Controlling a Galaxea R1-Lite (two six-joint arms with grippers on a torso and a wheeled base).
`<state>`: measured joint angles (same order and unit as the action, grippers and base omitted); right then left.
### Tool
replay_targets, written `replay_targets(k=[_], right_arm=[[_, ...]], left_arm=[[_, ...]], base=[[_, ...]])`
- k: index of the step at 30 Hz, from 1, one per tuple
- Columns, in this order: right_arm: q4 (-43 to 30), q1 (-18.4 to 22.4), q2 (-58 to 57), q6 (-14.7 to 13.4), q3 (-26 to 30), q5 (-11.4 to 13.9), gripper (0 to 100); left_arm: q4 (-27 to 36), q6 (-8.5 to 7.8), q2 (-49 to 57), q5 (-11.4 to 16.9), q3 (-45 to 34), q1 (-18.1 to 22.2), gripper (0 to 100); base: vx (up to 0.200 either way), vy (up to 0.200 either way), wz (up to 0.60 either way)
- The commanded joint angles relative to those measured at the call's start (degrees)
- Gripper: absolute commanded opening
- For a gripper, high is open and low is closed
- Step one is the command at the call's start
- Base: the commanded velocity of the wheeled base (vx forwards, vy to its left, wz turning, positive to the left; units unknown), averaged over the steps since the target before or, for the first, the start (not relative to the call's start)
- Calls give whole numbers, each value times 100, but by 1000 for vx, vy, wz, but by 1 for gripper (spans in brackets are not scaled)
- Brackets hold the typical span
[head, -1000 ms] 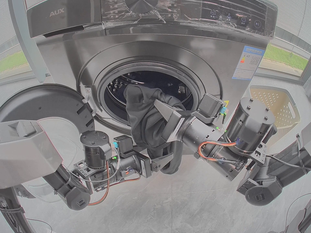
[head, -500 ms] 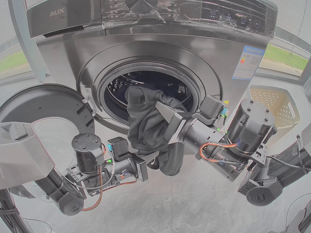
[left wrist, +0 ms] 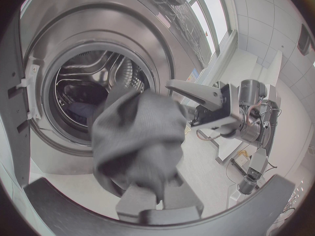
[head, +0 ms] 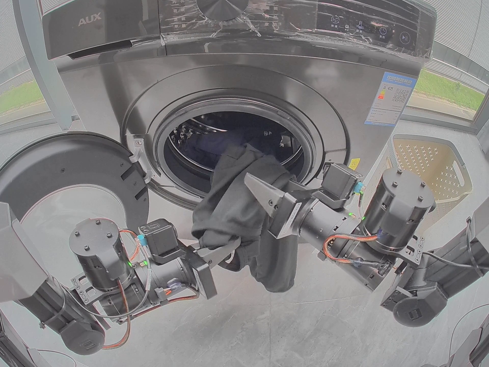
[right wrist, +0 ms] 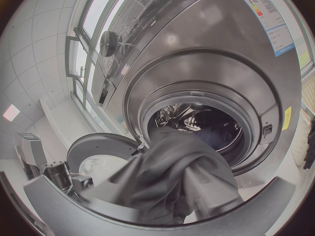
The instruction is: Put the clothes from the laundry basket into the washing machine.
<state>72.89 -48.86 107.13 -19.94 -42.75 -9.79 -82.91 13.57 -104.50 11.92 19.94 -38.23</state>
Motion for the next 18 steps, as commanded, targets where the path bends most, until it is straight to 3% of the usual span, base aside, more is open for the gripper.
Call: replay_targets(k=[1,7,18], right_arm=[[-20,105,-166,52,250,38,100],[6,87,-289,324,689,47,100],[-20,87,-228,430,900,47,100]], left_arm=[[-50,5,131,-15,71,52,0],[-199,14,105,-155,317,52,0],[-217,14,79,-621,853,246,0]], base=[[0,0,0],[0,0,0],[0,0,0]])
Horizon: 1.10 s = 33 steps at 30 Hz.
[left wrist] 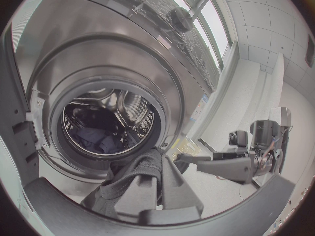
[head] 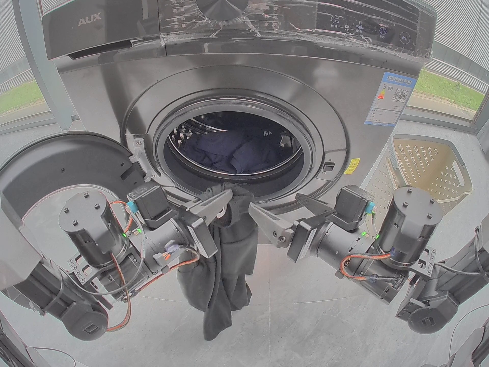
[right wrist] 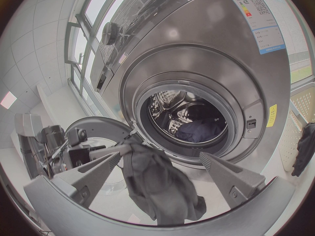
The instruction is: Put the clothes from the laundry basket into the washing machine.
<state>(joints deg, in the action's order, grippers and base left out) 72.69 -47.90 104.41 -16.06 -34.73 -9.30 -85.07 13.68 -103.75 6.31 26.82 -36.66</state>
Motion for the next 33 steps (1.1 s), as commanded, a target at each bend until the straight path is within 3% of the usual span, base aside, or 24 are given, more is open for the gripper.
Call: replay_targets(k=[1,9,13,18,33], right_arm=[[-1,-18,53,67,116,7,100],[-1,8,308,103,142,7,100],[87,61,668,340,72,25,100],[96,105,1037,454,-245,34,100],[96,281,1793,639,-1581,78,100]], left_arm=[[-1,3,13,-87,201,97,0],[-1,3,48,-218,350,106,0],[-1,3,48,-227,421,106,0],[-1,3,39,-385,588,106,0],[-1,3,57,-394,623,97,0]], base=[[0,0,0],[0,0,0],[0,0,0],[0,0,0],[0,0,0]])
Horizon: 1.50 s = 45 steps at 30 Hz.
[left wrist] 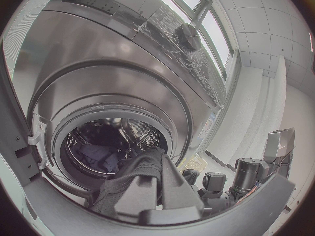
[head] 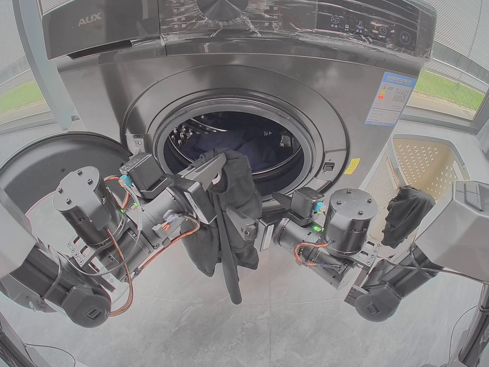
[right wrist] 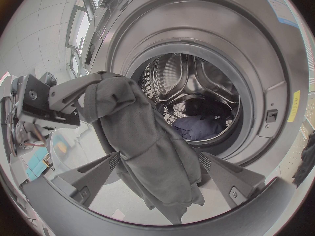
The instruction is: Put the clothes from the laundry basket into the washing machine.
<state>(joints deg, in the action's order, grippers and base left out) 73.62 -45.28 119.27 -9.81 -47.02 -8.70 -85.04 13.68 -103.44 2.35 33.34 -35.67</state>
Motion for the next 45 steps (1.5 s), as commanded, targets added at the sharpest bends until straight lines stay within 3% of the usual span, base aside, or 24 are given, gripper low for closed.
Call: replay_targets(k=[1,17,30,45], right_arm=[[3,19,342,15,-396,18,100],[100,36,817,94,-888,62,100],[21,537,861,94,-906,44,100],[3,212,993,173,-1178,71,100]], left_arm=[[-4,3,25,2,-29,-1,0],[-21,3,34,-68,-29,-1,0],[-127,3,34,-77,-73,-1,0],[-144,3,17,-77,-109,-1,0]], base=[[0,0,0],[0,0,0],[0,0,0],[0,0,0]])
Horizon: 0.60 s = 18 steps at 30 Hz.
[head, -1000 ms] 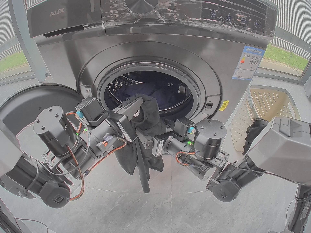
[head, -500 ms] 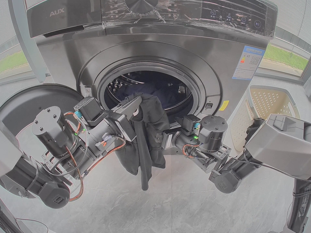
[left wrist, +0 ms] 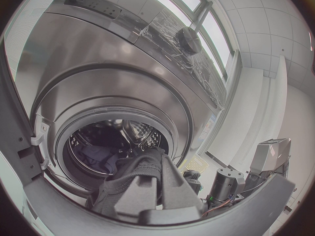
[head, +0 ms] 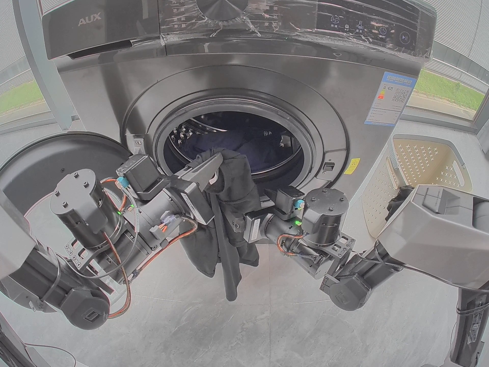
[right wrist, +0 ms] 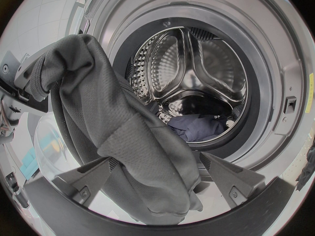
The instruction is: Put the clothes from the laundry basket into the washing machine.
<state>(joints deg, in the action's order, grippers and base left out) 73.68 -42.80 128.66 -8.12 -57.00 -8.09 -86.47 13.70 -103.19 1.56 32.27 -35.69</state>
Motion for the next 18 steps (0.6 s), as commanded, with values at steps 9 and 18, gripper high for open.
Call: replay_targets(k=[9,18], right_arm=[[-82,-27,36,3,-672,71,100],[6,35,265,3,-935,54,100]], left_arm=[[-2,-8,-8,-7,-1,1,0],[-19,-17,1,-7,-80,10,0]], base=[[0,0,0],[0,0,0]])
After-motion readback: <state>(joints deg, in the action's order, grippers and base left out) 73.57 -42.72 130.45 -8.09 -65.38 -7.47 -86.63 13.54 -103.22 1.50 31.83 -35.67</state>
